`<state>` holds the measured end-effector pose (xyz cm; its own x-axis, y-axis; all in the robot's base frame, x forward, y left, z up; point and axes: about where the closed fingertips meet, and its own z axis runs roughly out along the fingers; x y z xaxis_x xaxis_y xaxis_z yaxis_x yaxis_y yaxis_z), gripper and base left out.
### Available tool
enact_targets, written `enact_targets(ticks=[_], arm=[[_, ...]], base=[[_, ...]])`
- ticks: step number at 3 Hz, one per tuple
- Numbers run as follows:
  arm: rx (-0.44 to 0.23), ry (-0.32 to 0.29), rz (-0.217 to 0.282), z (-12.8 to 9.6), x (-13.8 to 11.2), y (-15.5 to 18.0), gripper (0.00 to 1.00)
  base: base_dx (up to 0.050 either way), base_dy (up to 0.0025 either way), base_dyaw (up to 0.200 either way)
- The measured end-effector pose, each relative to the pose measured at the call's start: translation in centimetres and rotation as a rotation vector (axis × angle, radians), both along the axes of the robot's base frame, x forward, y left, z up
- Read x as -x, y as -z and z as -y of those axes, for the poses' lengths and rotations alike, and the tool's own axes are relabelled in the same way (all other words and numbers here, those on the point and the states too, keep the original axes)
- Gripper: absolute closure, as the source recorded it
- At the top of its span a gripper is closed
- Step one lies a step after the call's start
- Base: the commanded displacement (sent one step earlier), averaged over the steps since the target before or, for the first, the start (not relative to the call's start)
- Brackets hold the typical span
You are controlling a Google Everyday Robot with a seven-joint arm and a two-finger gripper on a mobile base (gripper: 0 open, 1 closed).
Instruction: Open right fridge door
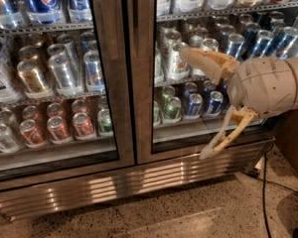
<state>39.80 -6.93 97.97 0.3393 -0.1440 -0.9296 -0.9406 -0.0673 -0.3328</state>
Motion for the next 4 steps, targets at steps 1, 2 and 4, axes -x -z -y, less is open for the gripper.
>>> enact_targets(ticks=[1, 2, 4], arm=[[0.000, -0.001, 0.001, -0.07, 0.01, -0.03, 0.00], [0.000, -0.001, 0.001, -0.07, 0.01, -0.03, 0.00], [0.000, -0.002, 0.001, -0.11, 0.02, -0.04, 0.00]], base=[[0.049, 0.00002, -0.001], [0.049, 0.00000, 0.000], [0.049, -0.00009, 0.001]])
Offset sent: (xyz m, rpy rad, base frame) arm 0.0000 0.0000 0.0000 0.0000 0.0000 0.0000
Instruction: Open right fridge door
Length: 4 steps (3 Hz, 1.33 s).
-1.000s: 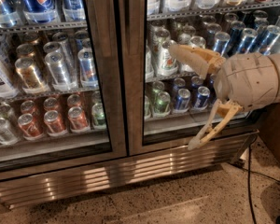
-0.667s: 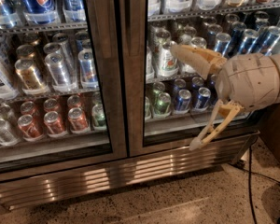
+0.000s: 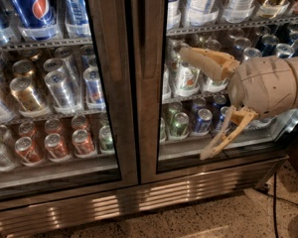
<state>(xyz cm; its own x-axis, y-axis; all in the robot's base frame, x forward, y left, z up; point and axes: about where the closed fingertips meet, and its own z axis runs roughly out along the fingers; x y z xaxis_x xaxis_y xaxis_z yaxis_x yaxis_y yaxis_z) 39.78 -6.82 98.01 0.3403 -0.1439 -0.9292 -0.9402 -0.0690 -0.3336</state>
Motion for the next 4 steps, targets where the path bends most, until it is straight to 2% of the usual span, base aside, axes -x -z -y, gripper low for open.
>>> enact_targets(ticks=[1, 2, 3, 4], arm=[[0.000, 0.000, 0.000, 0.0, 0.0, 0.0, 0.00], [0.032, 0.008, -0.021, -0.5, -0.8, 0.3, 0.00], [0.075, 0.047, -0.034, -0.9, -5.4, -1.7, 0.00], [0.068, 0.061, -0.027, -1.0, -5.4, -1.9, 0.00]], base=[[0.000, 0.00000, 0.000], [0.000, 0.00000, 0.000], [0.000, 0.00000, 0.000], [0.000, 0.00000, 0.000]])
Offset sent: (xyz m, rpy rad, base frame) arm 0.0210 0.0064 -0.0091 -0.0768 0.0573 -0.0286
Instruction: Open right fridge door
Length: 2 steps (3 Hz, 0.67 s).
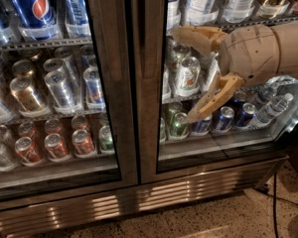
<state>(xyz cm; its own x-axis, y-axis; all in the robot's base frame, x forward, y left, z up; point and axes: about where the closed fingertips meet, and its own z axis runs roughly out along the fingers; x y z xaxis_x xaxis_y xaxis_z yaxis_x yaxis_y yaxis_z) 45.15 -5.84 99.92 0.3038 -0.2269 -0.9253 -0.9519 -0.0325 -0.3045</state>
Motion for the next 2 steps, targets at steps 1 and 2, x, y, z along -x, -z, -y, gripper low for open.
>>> enact_targets(ticks=[1, 2], arm=[[0.000, 0.000, 0.000, 0.00, 0.00, 0.00, 0.00], [0.000, 0.000, 0.000, -0.01, 0.00, 0.00, 0.00]], base=[[0.000, 0.00000, 0.194], [0.000, 0.00000, 0.000]])
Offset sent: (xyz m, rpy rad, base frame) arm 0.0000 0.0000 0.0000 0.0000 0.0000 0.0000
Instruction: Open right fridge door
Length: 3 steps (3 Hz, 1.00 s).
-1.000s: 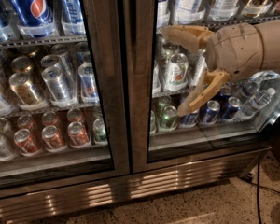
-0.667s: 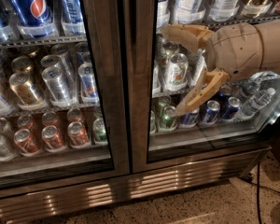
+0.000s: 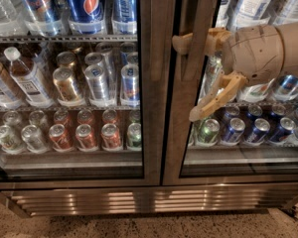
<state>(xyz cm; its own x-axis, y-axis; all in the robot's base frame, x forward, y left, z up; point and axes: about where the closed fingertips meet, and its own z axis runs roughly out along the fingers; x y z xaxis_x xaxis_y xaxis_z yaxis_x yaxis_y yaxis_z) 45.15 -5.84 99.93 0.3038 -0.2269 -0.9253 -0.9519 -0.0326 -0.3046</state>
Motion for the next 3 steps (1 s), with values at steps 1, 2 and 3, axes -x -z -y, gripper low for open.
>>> enact_targets(ticks=[1, 2, 3], arm=[[0.000, 0.000, 0.000, 0.00, 0.00, 0.00, 0.19], [0.000, 0.000, 0.000, -0.01, 0.00, 0.00, 0.43], [0.000, 0.000, 0.000, -0.01, 0.00, 0.00, 0.66]], base=[[0.000, 0.00000, 0.000], [0.000, 0.00000, 0.000], [0.000, 0.00000, 0.000]])
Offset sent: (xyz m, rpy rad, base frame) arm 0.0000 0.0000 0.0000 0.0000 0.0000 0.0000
